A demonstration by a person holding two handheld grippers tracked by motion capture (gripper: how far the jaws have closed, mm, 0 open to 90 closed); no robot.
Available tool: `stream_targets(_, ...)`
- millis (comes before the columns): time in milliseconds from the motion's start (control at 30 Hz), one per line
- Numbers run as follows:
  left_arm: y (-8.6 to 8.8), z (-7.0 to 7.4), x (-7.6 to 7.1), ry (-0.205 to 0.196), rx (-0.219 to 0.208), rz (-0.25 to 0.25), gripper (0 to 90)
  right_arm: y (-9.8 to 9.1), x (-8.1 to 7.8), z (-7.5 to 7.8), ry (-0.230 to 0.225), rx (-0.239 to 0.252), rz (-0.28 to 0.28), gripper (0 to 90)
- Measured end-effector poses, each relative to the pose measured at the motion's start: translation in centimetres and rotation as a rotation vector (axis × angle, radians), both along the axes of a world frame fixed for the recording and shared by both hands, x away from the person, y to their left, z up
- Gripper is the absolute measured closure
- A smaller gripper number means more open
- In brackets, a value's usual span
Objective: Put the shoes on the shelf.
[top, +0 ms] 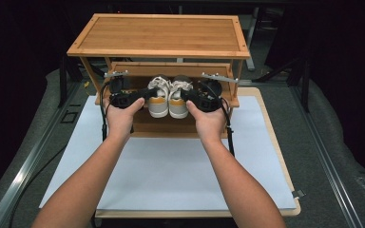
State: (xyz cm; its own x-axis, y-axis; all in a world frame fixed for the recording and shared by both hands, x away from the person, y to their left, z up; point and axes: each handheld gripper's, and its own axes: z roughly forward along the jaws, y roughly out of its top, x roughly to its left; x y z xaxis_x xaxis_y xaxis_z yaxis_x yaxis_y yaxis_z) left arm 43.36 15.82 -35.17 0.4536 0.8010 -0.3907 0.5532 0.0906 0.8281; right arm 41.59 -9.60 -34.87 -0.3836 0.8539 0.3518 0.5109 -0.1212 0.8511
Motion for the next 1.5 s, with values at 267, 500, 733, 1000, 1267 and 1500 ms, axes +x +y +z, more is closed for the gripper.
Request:
stream_targets(267, -0.1, 0.1, 0.5, 0.001, 0.01, 0.006, 57.8, -0.3, 0.7, -0.1, 0.021, 0.003, 0.006, 61.9)
stream_targets(500, 0.2, -0.1, 1.0, 0.014, 0.003, 0.004, 57.8, 0.0, 1.2, -0.4, 0.014, 0.014, 0.001, 61.8)
stream_targets(733, 0.5, -0.4, 1.6, 0.032, -0.014, 0.001, 57.6, 0.0, 1.7, -0.6, 0.03, 0.022, 0.004, 61.8)
stream_targets(1000, 0.5, -0.5, 1.8, 0.044, -0.037, 0.009, 56.9, 0.0, 2.0, -0.5, 0.039, 0.022, 0.0, 61.1)
stream_targets(1267, 0.1, -0.3, 1.9, 0.045, -0.006, 0.011, 55.4, 0.0, 2.2, -0.5, 0.03, 0.018, 0.004, 58.2)
stream_targets(1500, 0.1, -0.2, 2.2, 0.051, -0.005, 0.004, 52.9, -0.3, 2.5, -0.5, 0.036, 0.045, 0.009, 56.3)
